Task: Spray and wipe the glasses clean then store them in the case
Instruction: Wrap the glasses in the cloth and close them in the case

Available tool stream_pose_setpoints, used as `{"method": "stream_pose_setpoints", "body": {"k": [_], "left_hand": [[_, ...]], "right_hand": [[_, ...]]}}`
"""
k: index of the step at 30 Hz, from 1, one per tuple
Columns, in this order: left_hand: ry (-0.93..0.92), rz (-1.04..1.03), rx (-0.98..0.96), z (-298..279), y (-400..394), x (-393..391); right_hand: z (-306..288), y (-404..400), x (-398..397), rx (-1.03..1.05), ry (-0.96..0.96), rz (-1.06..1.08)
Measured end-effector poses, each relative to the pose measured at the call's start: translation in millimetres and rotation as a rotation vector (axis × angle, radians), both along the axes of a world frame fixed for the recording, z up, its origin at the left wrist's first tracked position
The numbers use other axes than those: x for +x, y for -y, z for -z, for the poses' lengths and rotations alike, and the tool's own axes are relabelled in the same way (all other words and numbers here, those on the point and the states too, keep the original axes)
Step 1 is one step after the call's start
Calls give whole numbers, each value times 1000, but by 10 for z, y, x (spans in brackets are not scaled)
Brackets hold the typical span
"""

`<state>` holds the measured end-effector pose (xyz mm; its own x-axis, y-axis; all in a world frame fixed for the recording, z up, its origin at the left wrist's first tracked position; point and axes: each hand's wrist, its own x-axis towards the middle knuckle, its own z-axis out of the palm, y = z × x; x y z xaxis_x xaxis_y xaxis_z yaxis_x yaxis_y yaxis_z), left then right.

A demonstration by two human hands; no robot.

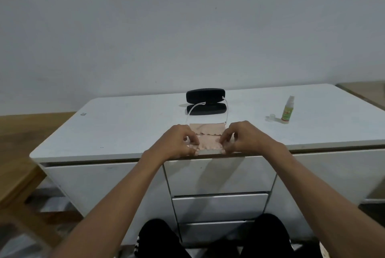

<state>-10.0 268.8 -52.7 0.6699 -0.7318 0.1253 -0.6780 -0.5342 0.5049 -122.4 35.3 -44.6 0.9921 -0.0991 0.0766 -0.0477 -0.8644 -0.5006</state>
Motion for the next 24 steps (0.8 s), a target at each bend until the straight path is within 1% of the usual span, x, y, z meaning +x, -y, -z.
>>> {"method": "stream_pose_setpoints", "body": {"k": [5, 9, 11, 13, 17, 20, 24], "left_hand": [[-60, -10, -40, -56, -31, -14], [-53, -26, -35, -87, -1, 9], [-53, -65, -100, -68, 21, 33], [-47, -129, -195, -28, 53, 68], [-25, -306, -383, 40, 143, 151], [-38, -395, -455, 85, 222, 206], [-29, -451, -485, 158, 301, 218]], "right_hand": [[-81, 21, 23, -29, -48, 11], [-108, 56, 124, -64, -37, 28], [-94, 54, 157, -56, 19, 61], [-69, 36, 180, -29, 123, 122], [-33, -18, 261, -55, 274, 274], [-1, -64, 348, -108, 331, 333], [57, -139, 453, -184, 374, 433]]}}
